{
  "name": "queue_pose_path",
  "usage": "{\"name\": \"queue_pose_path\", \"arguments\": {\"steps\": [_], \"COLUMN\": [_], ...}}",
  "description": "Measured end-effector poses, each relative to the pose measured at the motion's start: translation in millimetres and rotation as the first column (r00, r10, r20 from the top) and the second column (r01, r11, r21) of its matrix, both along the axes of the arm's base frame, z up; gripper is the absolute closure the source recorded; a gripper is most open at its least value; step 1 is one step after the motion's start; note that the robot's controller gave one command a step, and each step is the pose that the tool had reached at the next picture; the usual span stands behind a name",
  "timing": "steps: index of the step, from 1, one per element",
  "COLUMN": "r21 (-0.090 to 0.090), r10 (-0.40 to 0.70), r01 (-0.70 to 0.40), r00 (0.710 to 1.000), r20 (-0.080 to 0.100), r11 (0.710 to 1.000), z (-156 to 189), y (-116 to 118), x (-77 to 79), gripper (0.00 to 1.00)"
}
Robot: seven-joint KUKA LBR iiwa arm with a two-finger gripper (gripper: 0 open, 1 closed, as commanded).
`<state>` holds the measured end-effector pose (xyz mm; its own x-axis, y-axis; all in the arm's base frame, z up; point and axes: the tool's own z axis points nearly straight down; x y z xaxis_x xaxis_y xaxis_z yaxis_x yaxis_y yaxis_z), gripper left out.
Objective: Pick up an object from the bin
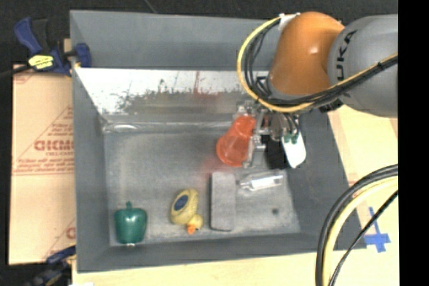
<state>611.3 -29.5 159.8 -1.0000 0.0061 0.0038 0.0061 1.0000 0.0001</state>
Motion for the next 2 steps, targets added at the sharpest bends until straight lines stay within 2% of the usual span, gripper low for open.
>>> {"name": "queue_pose_path", "arguments": {"steps": [1, 2], "r21": [-0.001, 0.0], "r10": [0.001, 0.022], "r01": [-0.001, -0.022], "r00": [1.0, 1.0], "r20": [0.008, 0.015], "r11": [1.0, 1.0], "z": [5.1, 153.3], "y": [-0.2, 45.0], "x": [1.7, -21.2], "gripper": [0.0, 1.0]}}
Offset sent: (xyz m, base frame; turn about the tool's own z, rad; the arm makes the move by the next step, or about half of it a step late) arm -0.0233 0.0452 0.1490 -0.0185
